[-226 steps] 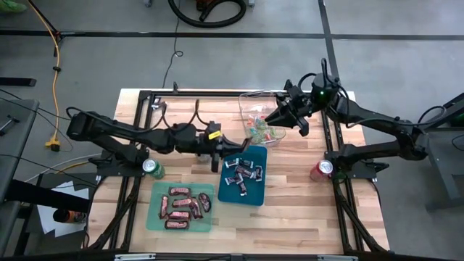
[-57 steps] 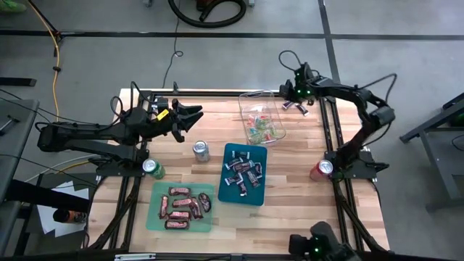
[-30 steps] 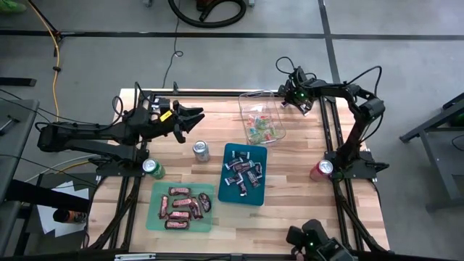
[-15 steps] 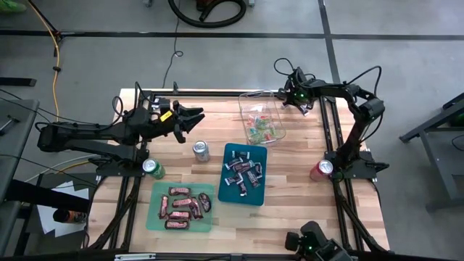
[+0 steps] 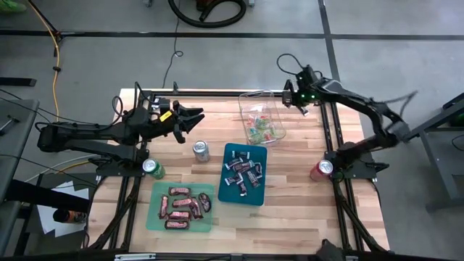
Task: Sort candy
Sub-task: Put the brown-white chocolate into the blue bin
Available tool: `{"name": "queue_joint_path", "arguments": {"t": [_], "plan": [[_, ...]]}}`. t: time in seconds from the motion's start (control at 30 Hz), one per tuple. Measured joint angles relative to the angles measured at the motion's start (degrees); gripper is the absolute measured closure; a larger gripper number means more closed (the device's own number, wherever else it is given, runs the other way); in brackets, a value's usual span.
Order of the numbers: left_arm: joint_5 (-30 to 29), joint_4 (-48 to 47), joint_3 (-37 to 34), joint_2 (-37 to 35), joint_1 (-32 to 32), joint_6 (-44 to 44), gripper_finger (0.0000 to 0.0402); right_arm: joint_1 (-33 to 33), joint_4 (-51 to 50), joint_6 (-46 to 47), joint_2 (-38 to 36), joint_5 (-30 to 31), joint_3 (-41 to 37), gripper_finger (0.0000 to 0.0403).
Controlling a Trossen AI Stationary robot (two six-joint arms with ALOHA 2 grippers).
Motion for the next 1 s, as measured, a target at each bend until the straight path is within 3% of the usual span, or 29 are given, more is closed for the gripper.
{"name": "queue_joint_path", "arguments": {"t": [0.23, 0.33, 0.43, 0.57, 0.7, 0.87, 1.0], "plan": [[0.00, 0.00, 0.00, 0.00, 0.00, 0.10, 0.0250, 5.58, 6.96, -3.49, -11.15, -11.42, 0.13, 0.0403], [0.00, 0.00, 0.00, 0.00, 0.00, 0.59, 0.0250, 10.46, 7.81, -3.00, -13.48, -13.45, 0.13, 0.0403], [0.00, 0.00, 0.00, 0.00, 0.00, 0.57, 0.0250, 15.98, 7.09, -2.63, -14.62, -12.13, 0.13, 0.0403], [0.00, 0.02, 0.00, 0.00, 0.00, 0.57, 0.0250, 19.28, 3.02, -2.35, -14.95, -3.17, 0.13, 0.0403], [0.00, 0.02, 0.00, 0.00, 0.00, 0.38, 0.0250, 16.94, -0.28, -1.26, -14.97, 0.32, 0.13, 0.0403], [0.00, 0.02, 0.00, 0.00, 0.00, -0.04, 0.0250, 8.72, -8.58, -2.75, -14.57, 1.08, -1.28, 0.0387], [0.00, 0.02, 0.00, 0.00, 0.00, -0.02, 0.0250, 1.22, -6.80, -1.18, -14.55, -5.31, -8.93, 0.0336]]}}
